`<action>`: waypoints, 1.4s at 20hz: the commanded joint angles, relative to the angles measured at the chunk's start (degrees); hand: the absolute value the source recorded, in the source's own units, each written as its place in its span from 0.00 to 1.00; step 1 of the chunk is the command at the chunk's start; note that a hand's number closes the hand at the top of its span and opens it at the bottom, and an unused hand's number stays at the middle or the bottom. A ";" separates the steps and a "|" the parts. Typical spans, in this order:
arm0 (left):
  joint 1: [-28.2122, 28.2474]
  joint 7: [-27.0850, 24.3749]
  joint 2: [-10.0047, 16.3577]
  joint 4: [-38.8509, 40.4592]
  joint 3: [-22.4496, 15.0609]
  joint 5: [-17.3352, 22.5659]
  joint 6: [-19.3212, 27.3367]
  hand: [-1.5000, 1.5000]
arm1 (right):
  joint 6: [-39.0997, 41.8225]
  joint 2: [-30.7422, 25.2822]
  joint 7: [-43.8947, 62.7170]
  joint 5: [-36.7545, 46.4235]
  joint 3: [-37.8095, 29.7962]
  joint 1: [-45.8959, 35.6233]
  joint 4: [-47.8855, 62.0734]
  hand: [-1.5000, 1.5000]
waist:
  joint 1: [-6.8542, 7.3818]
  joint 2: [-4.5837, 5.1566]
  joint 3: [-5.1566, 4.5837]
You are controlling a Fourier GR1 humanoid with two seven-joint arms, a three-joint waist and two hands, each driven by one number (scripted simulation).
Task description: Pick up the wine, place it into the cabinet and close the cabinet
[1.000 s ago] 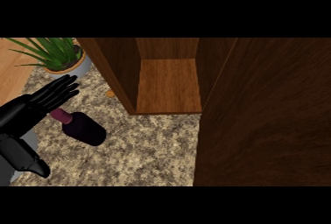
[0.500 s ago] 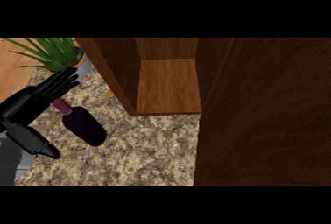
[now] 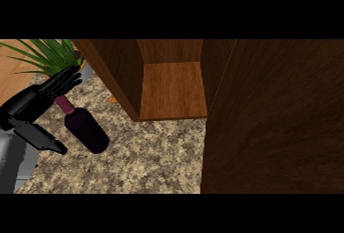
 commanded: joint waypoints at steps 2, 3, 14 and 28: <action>3.51 -3.56 -2.19 9.55 -2.62 -4.29 -0.45 0.00 | -0.44 -0.62 4.69 -1.62 1.42 0.91 -10.99 0.00 | -0.84 0.97 -1.11; 3.07 -4.47 -3.15 10.45 -3.59 -5.40 0.10 0.00 | -0.71 0.05 2.45 -2.06 -0.31 0.69 -7.91 0.00 | -0.64 1.20 -1.02; 6.67 -12.89 -2.07 14.16 -4.91 -9.83 -0.45 0.00 | -0.18 -0.35 0.48 -1.69 0.78 1.46 -6.76 0.00 | -0.63 1.05 -1.05; 4.76 -12.36 -4.31 22.33 0.25 -3.15 -0.59 0.00 | -0.10 -0.31 -1.88 -0.27 2.41 1.36 -4.31 0.00 | -1.41 1.28 -1.07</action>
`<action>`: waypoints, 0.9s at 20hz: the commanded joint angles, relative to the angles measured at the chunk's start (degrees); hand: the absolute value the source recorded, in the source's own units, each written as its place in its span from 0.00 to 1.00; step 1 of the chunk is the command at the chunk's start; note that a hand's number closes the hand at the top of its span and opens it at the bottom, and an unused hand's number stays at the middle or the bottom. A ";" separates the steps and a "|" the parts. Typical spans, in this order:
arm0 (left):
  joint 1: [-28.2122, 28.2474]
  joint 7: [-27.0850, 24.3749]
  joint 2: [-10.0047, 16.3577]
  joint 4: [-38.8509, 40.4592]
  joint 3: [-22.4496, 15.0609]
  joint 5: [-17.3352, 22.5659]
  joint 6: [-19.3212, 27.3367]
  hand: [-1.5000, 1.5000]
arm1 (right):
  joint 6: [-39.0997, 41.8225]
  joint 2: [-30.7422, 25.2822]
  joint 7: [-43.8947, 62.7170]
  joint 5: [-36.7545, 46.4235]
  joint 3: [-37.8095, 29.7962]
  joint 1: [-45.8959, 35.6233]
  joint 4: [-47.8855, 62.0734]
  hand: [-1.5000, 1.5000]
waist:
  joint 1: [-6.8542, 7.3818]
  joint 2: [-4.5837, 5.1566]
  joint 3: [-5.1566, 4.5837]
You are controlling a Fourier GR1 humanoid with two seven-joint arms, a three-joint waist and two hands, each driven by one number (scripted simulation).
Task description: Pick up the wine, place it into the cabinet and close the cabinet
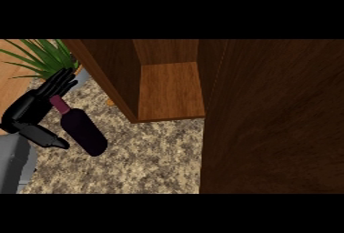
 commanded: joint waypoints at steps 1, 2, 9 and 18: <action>7.18 1.59 -5.98 9.92 -2.02 0.59 -2.34 0.00 | 0.00 -0.90 1.94 -0.78 0.06 1.40 -6.50 0.00 | -0.36 1.54 -1.96; 6.23 2.45 -6.31 10.44 -2.26 0.64 -2.17 0.00 | -0.50 0.11 1.26 -0.64 0.45 0.38 -5.43 0.00 | -0.18 1.69 -1.95; 4.82 4.40 -8.08 12.26 -3.12 2.43 -3.56 0.00 | -0.42 -0.18 1.74 -1.54 0.70 1.08 -5.71 0.00 | -0.61 1.65 -1.86; 0.37 -3.58 -8.37 24.04 -5.35 -1.59 -4.73 1.00 | -0.45 -2.85 7.92 -3.37 -2.95 4.33 -13.61 0.00 | 2.12 1.05 -1.76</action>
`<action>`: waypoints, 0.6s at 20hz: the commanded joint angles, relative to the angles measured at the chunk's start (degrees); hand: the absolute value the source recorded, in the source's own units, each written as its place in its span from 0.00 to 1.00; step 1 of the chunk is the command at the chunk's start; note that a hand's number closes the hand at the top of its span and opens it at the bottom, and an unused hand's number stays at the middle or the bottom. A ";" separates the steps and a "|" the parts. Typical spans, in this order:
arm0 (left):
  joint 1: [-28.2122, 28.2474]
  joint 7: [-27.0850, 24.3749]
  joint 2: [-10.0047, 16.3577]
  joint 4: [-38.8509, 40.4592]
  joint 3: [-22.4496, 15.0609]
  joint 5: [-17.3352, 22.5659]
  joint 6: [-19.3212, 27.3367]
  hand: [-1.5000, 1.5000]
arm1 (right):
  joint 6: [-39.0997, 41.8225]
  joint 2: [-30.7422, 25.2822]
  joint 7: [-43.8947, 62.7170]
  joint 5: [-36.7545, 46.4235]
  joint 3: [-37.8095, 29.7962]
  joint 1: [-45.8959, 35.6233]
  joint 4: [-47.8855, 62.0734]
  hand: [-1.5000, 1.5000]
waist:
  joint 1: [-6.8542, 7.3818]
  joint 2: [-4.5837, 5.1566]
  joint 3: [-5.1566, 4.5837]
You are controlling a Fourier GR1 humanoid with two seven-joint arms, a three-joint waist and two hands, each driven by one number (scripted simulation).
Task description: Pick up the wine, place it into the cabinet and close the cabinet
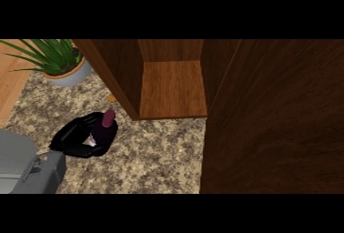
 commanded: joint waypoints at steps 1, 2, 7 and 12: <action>-1.46 -4.60 -4.63 4.80 -2.78 -3.58 2.61 1.00 | -2.13 0.36 9.38 -1.68 0.54 -2.04 -11.30 0.00 | 0.82 0.10 -0.25; -1.84 -7.23 -1.22 5.31 -2.46 -3.74 -0.34 1.00 | -0.09 -1.98 6.21 -3.99 -2.19 4.29 -13.61 0.00 | 0.59 0.02 -0.14; -3.24 -13.10 -0.23 8.10 -3.68 -6.43 2.35 1.00 | -0.53 -0.72 6.69 -2.29 -1.10 2.56 -11.68 0.00 | 1.20 0.01 -0.14; -2.56 -14.60 -3.50 4.65 -5.90 -6.14 3.39 1.00 | -0.23 -0.44 3.94 -2.46 -0.69 4.51 -11.35 0.00 | 1.37 -0.16 -0.09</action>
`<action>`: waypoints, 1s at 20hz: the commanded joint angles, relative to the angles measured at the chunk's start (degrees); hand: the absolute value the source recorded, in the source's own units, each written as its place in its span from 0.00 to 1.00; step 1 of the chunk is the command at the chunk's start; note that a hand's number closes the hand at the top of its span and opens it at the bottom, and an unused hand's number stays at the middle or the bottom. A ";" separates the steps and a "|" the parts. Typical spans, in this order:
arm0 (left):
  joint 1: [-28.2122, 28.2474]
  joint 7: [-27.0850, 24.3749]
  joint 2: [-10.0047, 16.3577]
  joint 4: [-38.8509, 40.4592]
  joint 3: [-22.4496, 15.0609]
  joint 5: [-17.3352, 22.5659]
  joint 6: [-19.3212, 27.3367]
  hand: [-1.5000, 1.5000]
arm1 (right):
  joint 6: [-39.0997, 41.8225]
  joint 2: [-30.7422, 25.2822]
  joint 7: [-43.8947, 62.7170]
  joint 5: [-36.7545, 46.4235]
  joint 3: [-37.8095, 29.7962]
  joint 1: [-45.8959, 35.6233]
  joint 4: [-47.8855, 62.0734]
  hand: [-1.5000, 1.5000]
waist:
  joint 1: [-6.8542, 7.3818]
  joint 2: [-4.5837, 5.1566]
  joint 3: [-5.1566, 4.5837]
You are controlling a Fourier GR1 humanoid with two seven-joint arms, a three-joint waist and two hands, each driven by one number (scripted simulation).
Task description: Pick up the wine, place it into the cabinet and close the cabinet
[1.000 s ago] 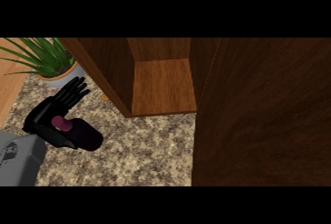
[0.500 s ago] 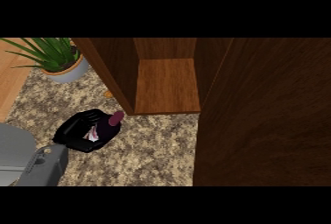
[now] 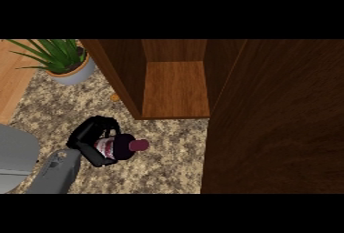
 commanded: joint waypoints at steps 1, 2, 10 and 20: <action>0.83 -4.25 -3.41 -0.54 1.78 1.86 2.99 1.00 | -1.16 -0.79 7.27 -2.32 -0.69 0.55 -12.39 0.00 | 0.48 -0.02 -0.10; 5.15 -6.04 -5.10 -3.22 3.17 3.51 6.00 1.00 | -0.60 -0.02 3.26 -2.25 -1.19 -0.38 -6.91 0.00 | 1.61 -0.22 -0.03; 15.38 -9.13 -11.63 -16.23 10.89 15.76 15.01 1.00 | -0.64 -1.37 2.97 -1.92 -2.09 3.54 -10.11 0.00 | 1.98 -0.76 0.14; 22.74 5.27 -11.83 -43.47 -10.96 24.72 31.65 1.00 | 0.27 -1.24 3.65 -5.15 -3.29 2.36 -9.61 0.00 | 1.32 -0.38 0.07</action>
